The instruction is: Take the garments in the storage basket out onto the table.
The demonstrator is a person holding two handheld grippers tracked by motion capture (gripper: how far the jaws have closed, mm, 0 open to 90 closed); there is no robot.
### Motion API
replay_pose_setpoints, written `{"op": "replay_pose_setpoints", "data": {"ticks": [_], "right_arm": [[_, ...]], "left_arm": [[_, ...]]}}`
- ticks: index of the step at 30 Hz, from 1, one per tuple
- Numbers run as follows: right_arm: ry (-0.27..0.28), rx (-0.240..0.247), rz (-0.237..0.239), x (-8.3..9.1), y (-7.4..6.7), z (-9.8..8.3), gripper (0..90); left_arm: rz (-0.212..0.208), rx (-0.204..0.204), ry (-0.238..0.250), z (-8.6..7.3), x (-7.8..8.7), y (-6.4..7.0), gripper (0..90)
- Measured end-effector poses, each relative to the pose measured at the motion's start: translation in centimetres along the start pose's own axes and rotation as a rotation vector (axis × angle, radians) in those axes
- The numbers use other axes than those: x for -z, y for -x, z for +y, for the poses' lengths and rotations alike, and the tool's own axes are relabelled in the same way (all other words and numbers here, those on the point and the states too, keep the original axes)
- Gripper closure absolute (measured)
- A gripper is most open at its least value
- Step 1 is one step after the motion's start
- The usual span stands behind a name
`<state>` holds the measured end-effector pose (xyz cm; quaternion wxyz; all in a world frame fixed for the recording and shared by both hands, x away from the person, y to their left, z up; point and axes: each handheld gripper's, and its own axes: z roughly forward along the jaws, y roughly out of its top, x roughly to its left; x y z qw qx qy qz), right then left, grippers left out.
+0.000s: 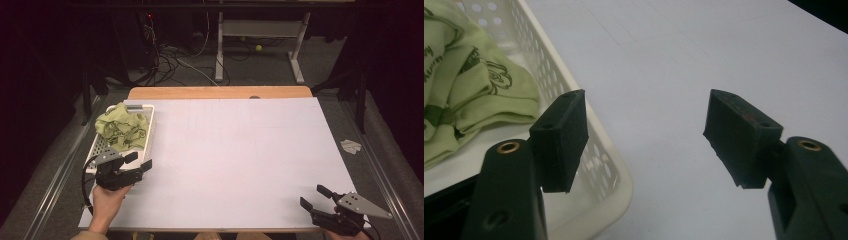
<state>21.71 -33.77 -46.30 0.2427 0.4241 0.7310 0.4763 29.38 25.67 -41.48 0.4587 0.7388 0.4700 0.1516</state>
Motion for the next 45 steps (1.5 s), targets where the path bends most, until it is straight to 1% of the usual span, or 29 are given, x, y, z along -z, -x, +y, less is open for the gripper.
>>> {"op": "replay_pose_setpoints", "data": {"ticks": [1, 2, 3, 4, 5, 10, 15, 17, 19, 23, 29, 33, 35, 37, 39, 43, 45], "right_arm": [[0.000, 0.000, 0.000, 0.0, 0.0, 0.0, 26.3], [-0.002, -0.002, 0.000, 0.0, 0.0, 0.0, 26.4], [-0.002, -0.002, 0.000, 0.0, 0.0, 0.0, 26.4], [-0.003, -0.002, 0.001, 0.0, 0.0, 0.0, 26.4], [-0.003, -0.002, 0.001, 0.0, 0.0, 0.0, 26.4], [-0.011, 0.007, 0.004, -0.1, -0.1, 0.0, 26.4], [-0.011, 0.007, 0.005, -0.1, -0.1, 0.0, 26.3], [-0.011, 0.006, 0.005, -0.1, -0.1, 0.0, 26.3], [-0.011, 0.006, 0.005, -0.1, -0.1, 0.0, 26.3], [-0.009, 0.010, 0.004, -0.1, -0.1, 0.0, 26.3], [-0.016, 0.005, 0.007, -0.2, 0.0, 0.0, 26.2], [-0.012, 0.008, 0.005, -0.1, -0.1, 0.0, 26.2], [-0.011, 0.009, 0.003, -0.1, -0.1, 0.0, 26.2], [-0.014, 0.006, 0.002, -0.2, -0.1, 0.1, 26.0], [-0.012, 0.007, 0.002, -0.1, -0.1, 0.0, 26.0], [-0.013, 0.006, 0.003, -0.1, -0.1, 0.0, 26.0], [-0.012, 0.006, 0.002, -0.1, -0.1, 0.0, 25.9]], "left_arm": [[0.004, -0.003, -0.001, 0.2, 0.1, -0.1, 31.4], [0.003, -0.002, -0.012, 0.8, 0.2, -0.4, 31.3], [0.003, -0.002, -0.012, 0.8, 0.2, -0.4, 31.3], [-0.011, -0.001, -0.026, 1.1, 0.1, -0.7, 31.3], [-0.016, 0.002, -0.034, 1.3, 0.1, -0.9, 30.0], [0.006, -0.001, -0.062, 2.3, 0.1, -1.8, 29.7], [0.020, 0.019, -0.083, 2.8, -0.3, -2.7, 28.8], [0.045, 0.021, -0.099, 3.0, -0.3, -3.1, 27.2], [0.064, 0.022, -0.096, 3.3, -0.2, -3.4, 27.2], [0.082, 0.035, -0.105, 3.9, 0.2, -4.2, 25.2], [0.113, 0.060, -0.135, 4.8, 0.4, -5.7, 22.6], [0.148, 0.062, -0.147, 5.3, 0.6, -6.3, 22.2], [0.149, 0.070, -0.150, 5.5, 0.8, -6.6, 20.7], [0.161, 0.076, -0.150, 5.7, 1.0, -7.0, 20.3], [0.173, 0.083, -0.161, 5.9, 1.2, -7.4, 20.3], [0.186, 0.096, -0.171, 6.5, 1.4, -8.1, 18.9], [0.197, 0.095, -0.196, 6.9, 1.3, -8.5, 18.9]]}}
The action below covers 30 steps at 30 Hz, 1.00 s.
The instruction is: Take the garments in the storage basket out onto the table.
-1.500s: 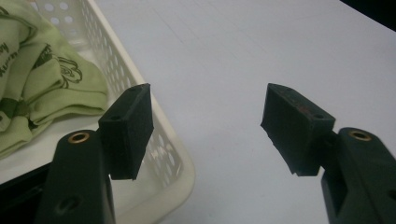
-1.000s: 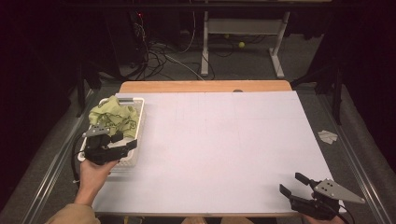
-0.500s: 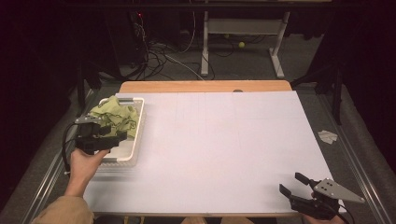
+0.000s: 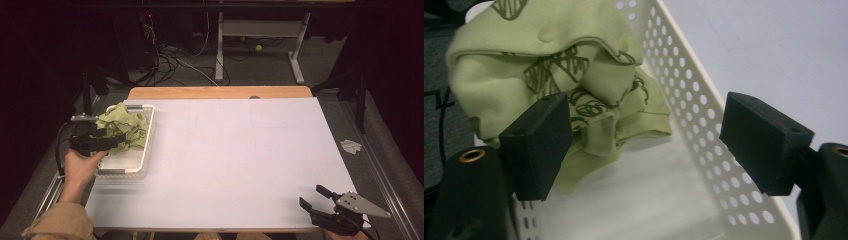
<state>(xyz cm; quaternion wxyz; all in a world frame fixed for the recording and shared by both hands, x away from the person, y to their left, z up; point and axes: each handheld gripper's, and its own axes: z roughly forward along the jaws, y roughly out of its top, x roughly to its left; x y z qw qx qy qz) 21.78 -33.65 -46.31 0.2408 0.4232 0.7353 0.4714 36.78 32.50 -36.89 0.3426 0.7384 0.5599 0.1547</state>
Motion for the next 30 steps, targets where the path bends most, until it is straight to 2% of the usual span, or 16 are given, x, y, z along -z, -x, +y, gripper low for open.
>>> {"op": "replay_pose_setpoints", "data": {"ticks": [6, 9, 11, 13, 16, 18, 19, 22, 24, 30], "right_arm": [[-0.001, -0.002, 0.001, 0.0, 0.0, 0.0, 25.6], [-0.001, -0.002, 0.002, 0.0, 0.0, 0.0, 25.5], [0.001, -0.001, 0.002, 0.0, 0.0, 0.0, 25.5], [0.002, -0.004, 0.001, 0.1, 0.1, 0.0, 25.4], [0.005, -0.009, -0.001, 0.1, 0.2, 0.0, 25.3], [0.005, -0.008, 0.000, 0.1, 0.2, 0.0, 25.3], [0.004, -0.008, 0.001, 0.1, 0.2, 0.0, 25.3], [0.004, -0.011, 0.000, 0.1, 0.2, 0.0, 25.0], [0.006, -0.016, -0.002, 0.1, 0.2, -0.1, 24.8], [0.003, -0.017, 0.001, 0.1, 0.3, 0.0, 24.8]], "left_arm": [[0.028, 0.010, -0.040, 1.6, -0.3, -1.0, 17.7], [0.031, 0.020, -0.036, 2.1, -0.3, -1.3, 16.5], [0.031, 0.042, -0.027, 2.4, -0.2, -1.9, 16.5], [0.032, 0.054, -0.040, 2.7, -0.4, -2.3, 16.5], [0.048, 0.052, -0.062, 3.2, -0.7, -2.6, 16.5], [0.041, 0.073, -0.055, 3.4, -1.0, -2.9, 16.5], [0.035, 0.090, -0.062, 3.6, -1.3, -3.2, 16.4], [0.051, 0.118, -0.081, 4.1, -2.4, -3.9, 16.4], [0.038, 0.132, -0.086, 4.3, -3.0, -4.1, 15.6], [0.068, 0.077, -0.148, 4.8, -4.9, -3.0, 15.3]]}}
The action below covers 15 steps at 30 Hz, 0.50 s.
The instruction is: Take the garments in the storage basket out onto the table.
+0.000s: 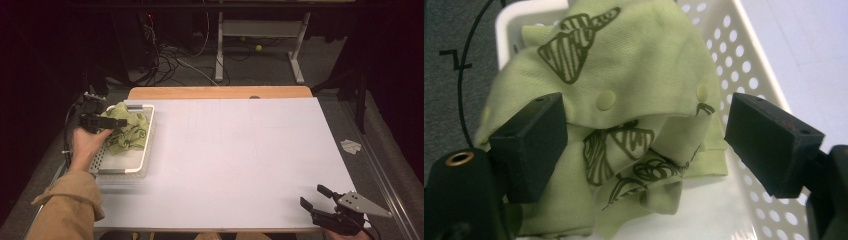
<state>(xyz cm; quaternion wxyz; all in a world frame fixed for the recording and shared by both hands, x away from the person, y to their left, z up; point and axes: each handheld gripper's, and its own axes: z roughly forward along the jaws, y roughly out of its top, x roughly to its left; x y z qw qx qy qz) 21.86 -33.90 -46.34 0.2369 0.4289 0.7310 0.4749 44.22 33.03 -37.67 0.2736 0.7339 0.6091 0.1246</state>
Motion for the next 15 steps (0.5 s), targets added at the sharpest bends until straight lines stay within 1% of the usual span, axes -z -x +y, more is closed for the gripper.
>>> {"op": "replay_pose_setpoints", "data": {"ticks": [3, 6, 7, 8, 9, 10, 12, 15], "right_arm": [[0.002, 0.005, 0.001, 0.0, 0.0, 0.0, 24.8], [0.002, 0.005, 0.002, 0.0, 0.0, 0.0, 24.8], [0.000, 0.003, 0.002, 0.0, 0.0, 0.0, 24.8], [0.000, 0.001, 0.003, 0.0, 0.0, 0.0, 24.8], [-0.001, 0.001, 0.004, 0.0, 0.0, 0.0, 24.8], [-0.002, 0.001, 0.005, 0.0, 0.0, 0.0, 24.8], [-0.004, -0.005, 0.007, -0.1, 0.1, 0.0, 24.6], [-0.003, -0.005, 0.009, 0.0, 0.1, 0.0, 24.6]], "left_arm": [[0.010, -0.008, -0.032, 0.1, -0.8, 0.2, 15.2], [0.014, -0.010, -0.053, 0.1, -1.5, 0.3, 15.2], [0.004, -0.004, -0.057, 0.1, -1.7, 0.3, 15.2], [-0.021, 0.016, -0.065, 0.2, -2.0, 0.1, 15.2], [-0.032, 0.019, -0.072, 0.2, -2.2, 0.1, 15.2], [-0.035, 0.025, -0.083, 0.2, -2.6, 0.0, 15.2], [-0.038, 0.029, -0.090, 0.2, -3.0, 0.0, 15.2], [-0.035, 0.021, -0.105, 0.2, -3.7, 0.1, 15.5]]}}
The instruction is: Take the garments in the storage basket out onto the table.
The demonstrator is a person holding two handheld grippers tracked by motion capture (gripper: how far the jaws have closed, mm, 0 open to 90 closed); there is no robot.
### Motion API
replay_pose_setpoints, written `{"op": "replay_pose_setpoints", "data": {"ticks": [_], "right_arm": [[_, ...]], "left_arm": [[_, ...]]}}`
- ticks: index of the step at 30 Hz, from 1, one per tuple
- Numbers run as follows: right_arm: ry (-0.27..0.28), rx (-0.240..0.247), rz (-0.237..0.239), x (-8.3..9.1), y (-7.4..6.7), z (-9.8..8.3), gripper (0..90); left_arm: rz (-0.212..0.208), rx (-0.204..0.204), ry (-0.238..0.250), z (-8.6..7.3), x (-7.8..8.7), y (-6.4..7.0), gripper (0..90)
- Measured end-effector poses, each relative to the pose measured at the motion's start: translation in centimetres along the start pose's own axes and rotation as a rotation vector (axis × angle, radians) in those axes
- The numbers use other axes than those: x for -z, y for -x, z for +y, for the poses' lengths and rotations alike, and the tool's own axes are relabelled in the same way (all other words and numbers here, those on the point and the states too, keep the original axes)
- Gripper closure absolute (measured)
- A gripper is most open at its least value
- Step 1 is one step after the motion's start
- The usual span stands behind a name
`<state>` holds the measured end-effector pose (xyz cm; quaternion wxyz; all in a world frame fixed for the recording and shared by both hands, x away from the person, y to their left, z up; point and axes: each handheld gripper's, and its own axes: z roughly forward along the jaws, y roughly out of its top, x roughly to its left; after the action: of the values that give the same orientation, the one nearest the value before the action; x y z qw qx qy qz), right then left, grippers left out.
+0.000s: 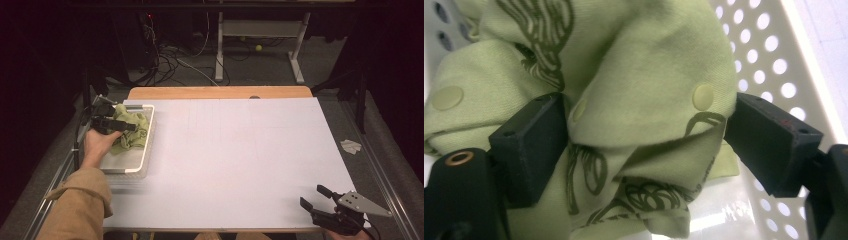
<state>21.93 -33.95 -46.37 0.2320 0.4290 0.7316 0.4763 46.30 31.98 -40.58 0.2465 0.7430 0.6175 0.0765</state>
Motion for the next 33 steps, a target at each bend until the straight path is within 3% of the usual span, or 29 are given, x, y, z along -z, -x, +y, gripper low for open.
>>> {"op": "replay_pose_setpoints", "data": {"ticks": [4, 11, 16, 19, 22, 27, 33], "right_arm": [[-0.001, 0.001, 0.004, 0.0, 0.0, 0.0, 24.7], [-0.003, -0.001, 0.005, 0.0, 0.0, 0.0, 24.9], [-0.007, 0.002, 0.005, 0.0, 0.0, 0.0, 25.1], [-0.006, 0.002, 0.006, 0.0, -0.1, 0.0, 25.2], [-0.003, 0.010, 0.009, 0.0, -0.1, 0.0, 25.4], [-0.007, 0.010, 0.009, -0.1, -0.1, 0.0, 25.6], [-0.008, 0.016, 0.010, -0.1, -0.2, 0.0, 25.8]], "left_arm": [[0.022, -0.012, -0.037, -0.1, -0.9, 0.2, 15.8], [0.011, 0.008, -0.027, -0.7, -1.8, -0.4, 19.1], [0.043, 0.004, -0.046, -0.7, -2.6, 0.0, 19.6], [0.100, -0.027, -0.040, -0.9, -3.0, 0.5, 23.6], [0.121, -0.025, -0.063, -0.8, -3.3, 0.6, 24.3], [0.187, -0.043, -0.086, -0.7, -3.5, 1.1, 35.1], [0.212, -0.042, -0.098, -0.7, -3.0, 1.3, 51.0]]}}
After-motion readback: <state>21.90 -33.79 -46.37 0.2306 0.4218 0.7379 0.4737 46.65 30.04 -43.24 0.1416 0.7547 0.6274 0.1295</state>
